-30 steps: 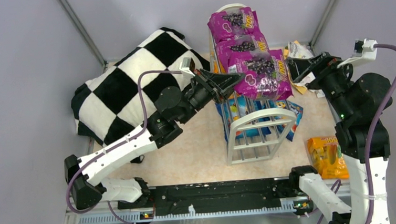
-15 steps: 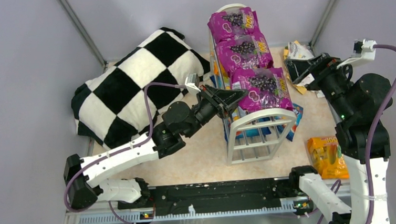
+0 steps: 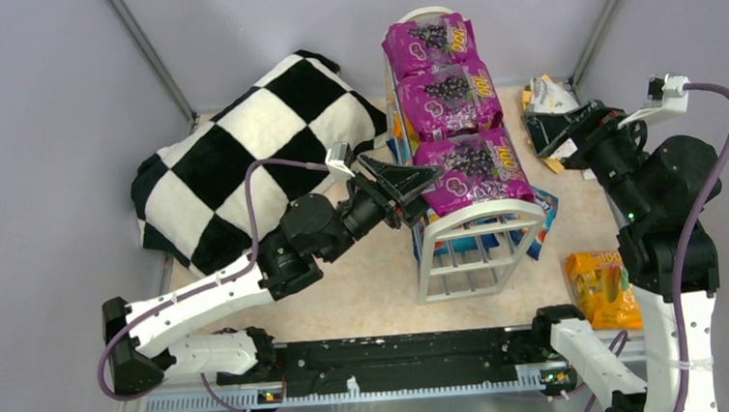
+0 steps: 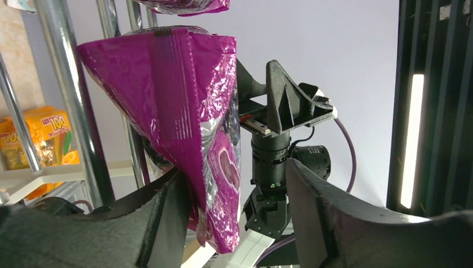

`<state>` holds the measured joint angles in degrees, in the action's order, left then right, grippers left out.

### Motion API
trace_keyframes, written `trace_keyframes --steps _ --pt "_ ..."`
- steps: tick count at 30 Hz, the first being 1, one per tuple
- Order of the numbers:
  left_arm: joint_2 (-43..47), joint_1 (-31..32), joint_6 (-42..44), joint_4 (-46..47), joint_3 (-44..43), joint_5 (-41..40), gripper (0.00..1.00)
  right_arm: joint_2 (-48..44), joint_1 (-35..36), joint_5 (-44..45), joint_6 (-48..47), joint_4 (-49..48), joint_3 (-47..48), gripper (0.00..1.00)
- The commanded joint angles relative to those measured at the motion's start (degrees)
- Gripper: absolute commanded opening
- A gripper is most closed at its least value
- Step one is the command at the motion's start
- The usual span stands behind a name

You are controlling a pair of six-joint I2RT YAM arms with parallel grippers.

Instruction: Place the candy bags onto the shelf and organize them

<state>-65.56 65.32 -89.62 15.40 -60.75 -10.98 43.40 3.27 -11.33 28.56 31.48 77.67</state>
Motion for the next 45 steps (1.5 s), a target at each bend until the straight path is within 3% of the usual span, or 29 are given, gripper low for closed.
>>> trace_keyframes --steps 1,7,16,20,22,26,31,34,37,41,45 --pt "4.04 0.34 4.56 -3.58 0.55 -2.63 0.68 -0.88 0.41 -0.86 -0.89 0.61 -0.10 0.92" --pt "5.29 0.33 9.43 -6.09 -0.18 -7.25 0.56 -0.64 0.42 -1.15 -1.20 1.02 -0.63 0.92" --pt "3.62 -0.20 15.20 -8.76 -1.80 -8.19 0.54 0.39 0.42 1.67 -4.37 3.59 2.69 0.92" --pt "7.43 -0.52 25.12 -11.22 -1.69 -11.43 0.67 0.74 0.42 7.86 -8.74 7.46 6.52 0.92" --pt "9.91 -0.62 35.49 -11.89 -3.13 -12.56 0.80 0.77 0.42 10.74 -10.05 8.72 7.35 0.92" --pt "13.52 -0.62 53.04 -18.92 -8.04 -16.80 0.97 1.02 0.42 15.76 -11.42 9.03 6.65 0.93" --pt "16.14 -0.61 66.96 -22.90 -9.28 -24.80 0.98 4.58 0.42 21.15 -11.44 7.50 4.00 0.94" --pt "17.35 -0.63 73.48 -23.71 -9.16 -29.78 0.98 10.13 0.14 21.82 -11.65 6.59 4.13 0.88" --pt "18.99 -0.63 77.60 -23.84 -8.14 -34.57 0.98 14.62 -5.98 17.55 -10.67 2.87 3.06 0.87" --pt "22.39 -0.58 82.26 -21.07 -4.28 -39.87 0.98 21.89 -18.54 0.31 -6.97 -2.55 0.46 0.90" --pt "25.10 -0.63 84.93 -17.20 0.97 -43.43 0.98 31.47 -19.84 -6.89 -8.10 -2.35 1.76 0.92"
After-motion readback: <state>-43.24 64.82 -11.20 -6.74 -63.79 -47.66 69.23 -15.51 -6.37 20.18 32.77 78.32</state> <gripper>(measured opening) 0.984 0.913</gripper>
